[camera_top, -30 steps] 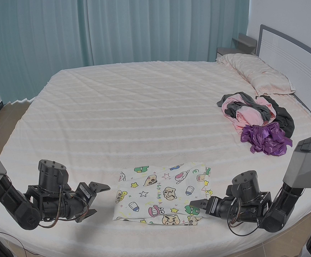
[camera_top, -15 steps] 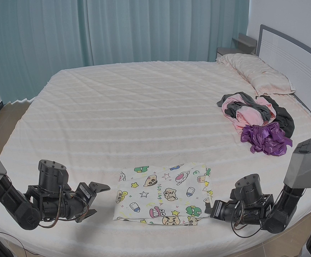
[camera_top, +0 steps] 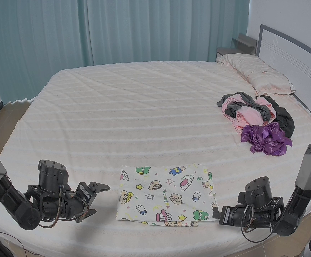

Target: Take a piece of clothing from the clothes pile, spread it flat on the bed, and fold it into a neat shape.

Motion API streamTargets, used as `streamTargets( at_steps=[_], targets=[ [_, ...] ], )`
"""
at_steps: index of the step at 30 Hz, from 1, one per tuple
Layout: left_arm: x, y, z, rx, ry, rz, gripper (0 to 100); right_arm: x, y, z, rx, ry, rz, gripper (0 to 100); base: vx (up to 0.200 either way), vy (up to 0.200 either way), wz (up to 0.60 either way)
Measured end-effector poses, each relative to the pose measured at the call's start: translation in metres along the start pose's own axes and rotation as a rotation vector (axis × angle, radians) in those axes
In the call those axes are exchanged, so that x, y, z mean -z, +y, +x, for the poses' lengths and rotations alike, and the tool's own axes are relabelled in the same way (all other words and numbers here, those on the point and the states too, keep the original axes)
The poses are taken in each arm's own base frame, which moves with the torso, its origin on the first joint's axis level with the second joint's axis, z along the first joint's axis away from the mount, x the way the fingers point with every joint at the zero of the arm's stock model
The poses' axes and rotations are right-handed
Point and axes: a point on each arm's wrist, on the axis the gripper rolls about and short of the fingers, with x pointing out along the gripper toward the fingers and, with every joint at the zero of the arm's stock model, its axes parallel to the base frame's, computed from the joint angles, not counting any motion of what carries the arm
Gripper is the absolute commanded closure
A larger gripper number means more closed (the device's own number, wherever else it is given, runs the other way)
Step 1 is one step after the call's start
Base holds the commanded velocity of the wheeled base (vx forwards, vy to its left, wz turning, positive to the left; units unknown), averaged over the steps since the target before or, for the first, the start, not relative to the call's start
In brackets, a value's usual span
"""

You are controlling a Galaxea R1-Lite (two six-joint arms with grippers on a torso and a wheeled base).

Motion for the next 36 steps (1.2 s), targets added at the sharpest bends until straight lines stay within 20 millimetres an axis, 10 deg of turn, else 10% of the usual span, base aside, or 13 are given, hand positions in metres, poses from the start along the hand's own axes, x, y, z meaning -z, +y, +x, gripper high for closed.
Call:
streamTargets(
  at_steps=[9,10,36],
  targets=[
    [0.000,0.000,0.000,-0.001,0.000,0.000,0,0.001,-0.004,-0.002,0.012,0.005,-0.012,100,0.000,0.000,0.00],
    [0.000,0.000,0.001,-0.001,0.001,0.000,0,0.001,-0.004,-0.001,0.012,0.007,-0.013,0,0.000,0.000,0.00],
    [-0.002,-0.014,0.032,0.040,0.004,0.224,0,-0.032,-0.012,0.033,-0.022,-0.136,0.054,0,0.000,0.000,0.00]
  ],
)
